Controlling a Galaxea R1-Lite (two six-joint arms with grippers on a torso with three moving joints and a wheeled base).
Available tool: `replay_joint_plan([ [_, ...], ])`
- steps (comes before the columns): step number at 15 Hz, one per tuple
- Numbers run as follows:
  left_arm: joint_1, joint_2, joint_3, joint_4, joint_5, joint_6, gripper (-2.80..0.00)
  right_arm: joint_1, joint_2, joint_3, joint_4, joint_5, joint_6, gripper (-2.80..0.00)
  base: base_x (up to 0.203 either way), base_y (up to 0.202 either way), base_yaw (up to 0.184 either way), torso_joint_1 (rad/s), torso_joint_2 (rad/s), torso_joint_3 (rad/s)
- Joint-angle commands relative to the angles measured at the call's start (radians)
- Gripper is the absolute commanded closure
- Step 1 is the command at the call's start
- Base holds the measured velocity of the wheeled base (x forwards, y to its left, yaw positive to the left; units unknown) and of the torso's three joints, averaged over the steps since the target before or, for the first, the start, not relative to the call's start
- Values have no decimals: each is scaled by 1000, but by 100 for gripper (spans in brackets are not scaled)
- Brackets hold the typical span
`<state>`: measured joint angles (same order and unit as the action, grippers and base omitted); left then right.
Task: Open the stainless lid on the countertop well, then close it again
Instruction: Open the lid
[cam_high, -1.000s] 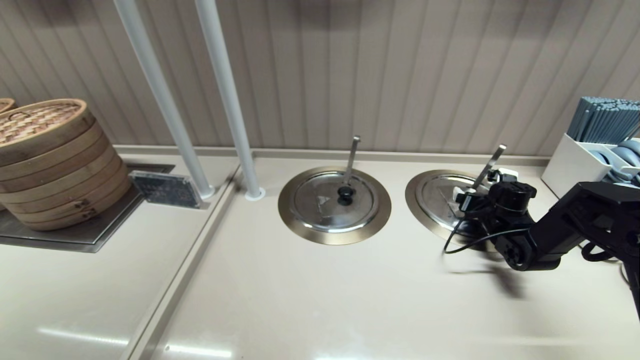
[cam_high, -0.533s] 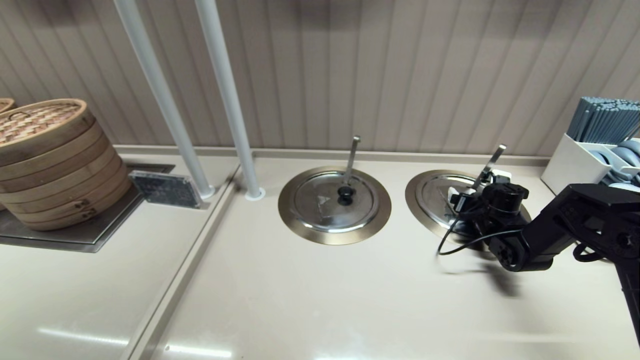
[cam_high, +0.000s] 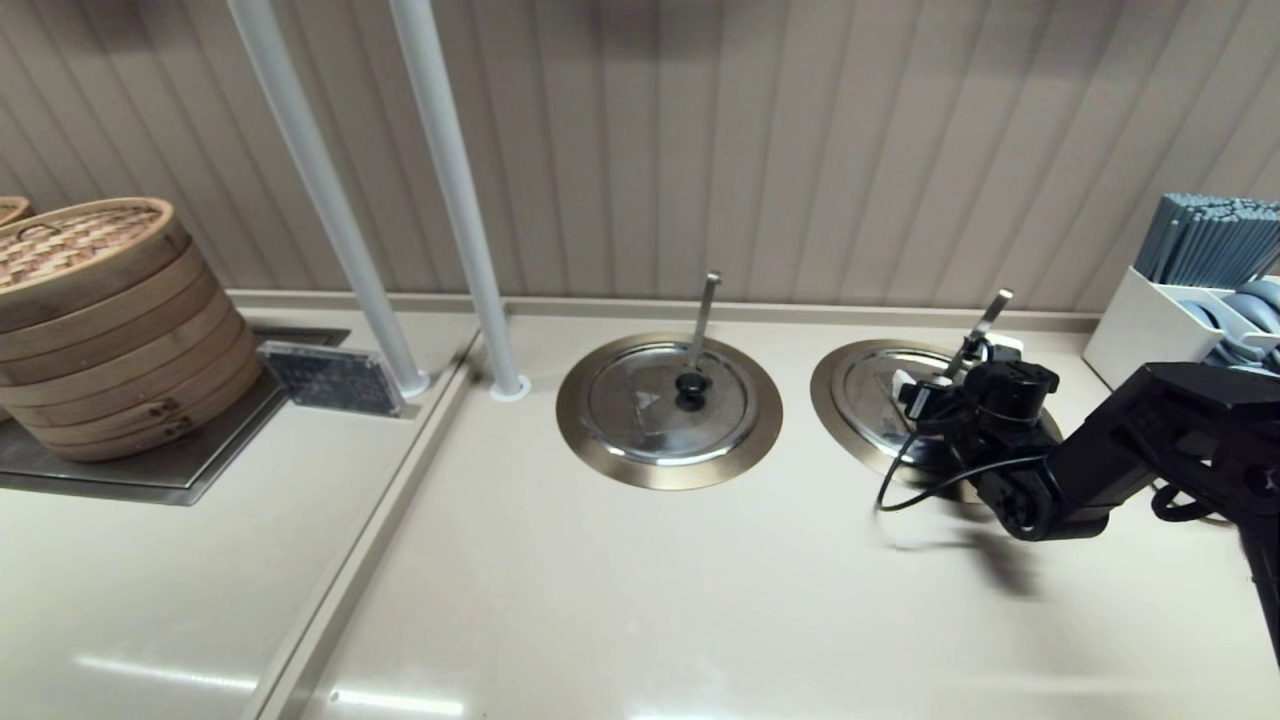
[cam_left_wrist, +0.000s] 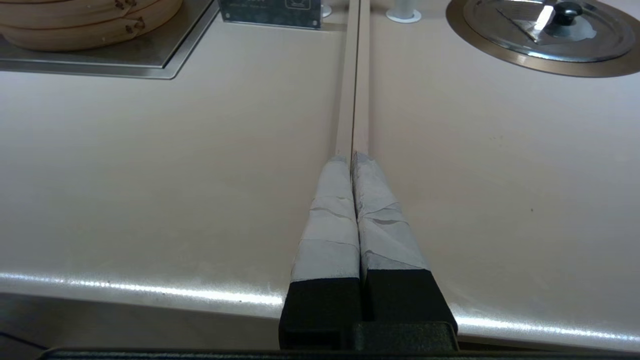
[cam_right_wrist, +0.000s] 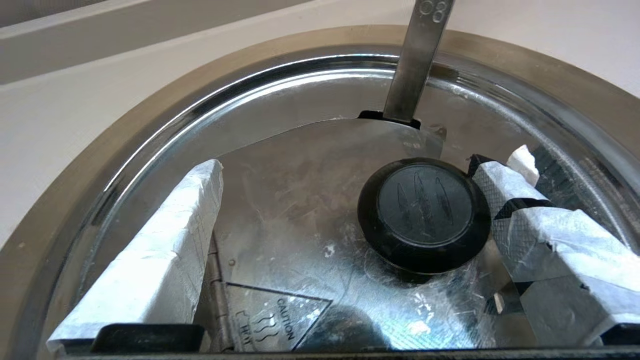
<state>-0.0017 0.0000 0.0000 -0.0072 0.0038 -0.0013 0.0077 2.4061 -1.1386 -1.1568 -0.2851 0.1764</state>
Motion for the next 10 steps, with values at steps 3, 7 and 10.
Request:
replay_joint_plan([
  [3, 0, 0, 0, 0, 1, 0, 0, 14, -33, 16, -8, -3, 5, -280, 0, 0, 0, 0, 0, 0],
  [7, 0, 0, 0, 0, 1, 0, 0, 18, -48, 26, -9, -3, 5, -280, 0, 0, 0, 0, 0, 0],
  [10, 0, 0, 0, 0, 1, 0, 0, 31, -64, 34, -12, -5, 11, -280, 0, 0, 0, 0, 0, 0],
])
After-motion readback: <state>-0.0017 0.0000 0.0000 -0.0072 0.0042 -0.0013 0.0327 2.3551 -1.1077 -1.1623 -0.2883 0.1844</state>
